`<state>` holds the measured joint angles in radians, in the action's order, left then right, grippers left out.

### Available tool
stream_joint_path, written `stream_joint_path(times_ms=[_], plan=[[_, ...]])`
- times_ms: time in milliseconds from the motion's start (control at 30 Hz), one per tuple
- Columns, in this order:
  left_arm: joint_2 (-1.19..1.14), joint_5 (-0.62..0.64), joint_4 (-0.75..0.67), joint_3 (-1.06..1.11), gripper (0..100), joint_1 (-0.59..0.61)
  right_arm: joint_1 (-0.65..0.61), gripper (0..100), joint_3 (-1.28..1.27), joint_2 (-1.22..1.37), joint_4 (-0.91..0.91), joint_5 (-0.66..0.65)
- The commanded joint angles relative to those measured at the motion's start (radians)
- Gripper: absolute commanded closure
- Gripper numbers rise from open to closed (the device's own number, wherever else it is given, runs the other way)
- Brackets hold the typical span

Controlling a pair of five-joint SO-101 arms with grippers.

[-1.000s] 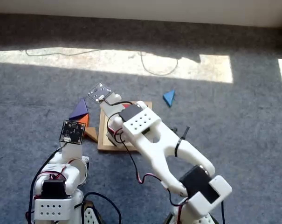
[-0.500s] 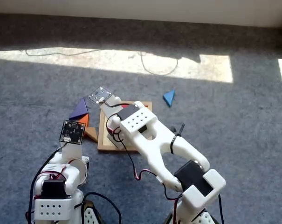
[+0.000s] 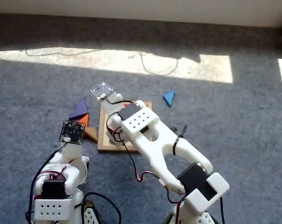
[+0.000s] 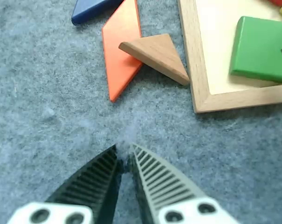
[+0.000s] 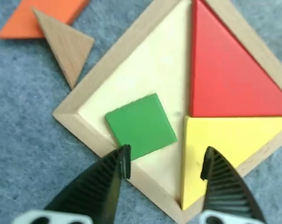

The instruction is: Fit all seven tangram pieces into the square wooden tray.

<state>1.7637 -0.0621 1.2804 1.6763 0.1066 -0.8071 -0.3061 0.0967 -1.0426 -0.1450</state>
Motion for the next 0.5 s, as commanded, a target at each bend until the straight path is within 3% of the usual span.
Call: stream_joint_path(times_ms=[0,200,467], plan=[[0.007,-0.005,0.003,0.021,99,-0.004,0.004,76.7,0.059,-0.07,-0.002,0.011],[0.007,-0.005,0.003,0.021,99,-0.004,0.084,79.6,0.065,-0.154,-0.048,0.011],[0.007,-0.005,0.003,0.021,99,-0.004,0.357,85.3,0.058,-0.288,-0.044,0.011]])
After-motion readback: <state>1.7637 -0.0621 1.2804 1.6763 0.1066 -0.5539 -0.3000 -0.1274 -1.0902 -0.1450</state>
